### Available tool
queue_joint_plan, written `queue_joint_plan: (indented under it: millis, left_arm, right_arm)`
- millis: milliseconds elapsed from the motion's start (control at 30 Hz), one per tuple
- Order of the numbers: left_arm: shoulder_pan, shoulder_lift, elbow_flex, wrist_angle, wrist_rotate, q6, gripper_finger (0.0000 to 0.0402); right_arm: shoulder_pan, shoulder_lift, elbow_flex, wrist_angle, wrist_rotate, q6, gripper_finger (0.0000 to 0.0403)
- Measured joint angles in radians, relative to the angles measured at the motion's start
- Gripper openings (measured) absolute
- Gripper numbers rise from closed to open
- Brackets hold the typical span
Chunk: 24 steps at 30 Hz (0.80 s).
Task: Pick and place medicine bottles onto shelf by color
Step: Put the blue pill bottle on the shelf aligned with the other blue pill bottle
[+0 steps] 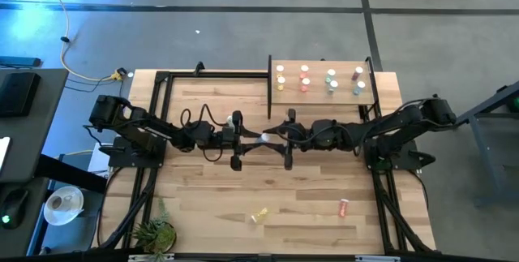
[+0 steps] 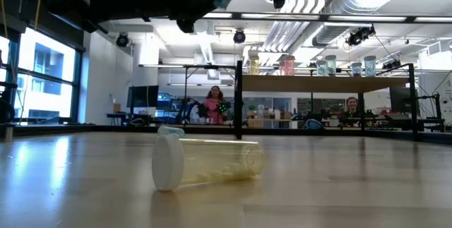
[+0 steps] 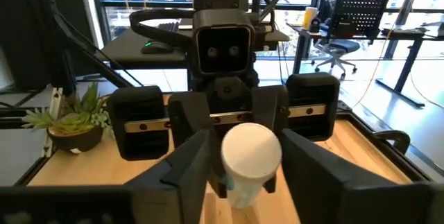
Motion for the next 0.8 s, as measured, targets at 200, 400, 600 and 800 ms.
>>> queue_joint_plan:
  millis: [200,400,600,800]
  left_arm:
    - [0.0,0.0,0.0,0.0,-0.007,0.0,0.0094]
    - [0.0,0.0,0.0,0.0,-0.01,0.0,0.0094]
    - [0.0,0.0,0.0,-0.004,-0.012,0.0,0.0096]
    - [0.0,0.0,0.001,-0.04,-0.012,0.015,0.0137]
  right_arm:
    - [-0.003,0.0,0.0,0.0,-0.002,-0.005,0.0113]
    - [-0.003,0.0,0.0,-0.001,-0.002,-0.009,0.0107]
    - [-0.002,0.0,0.0,-0.008,-0.002,-0.009,0.0111]
    - [-0.002,0.0,-0.001,-0.012,0.001,-0.01,0.0108]
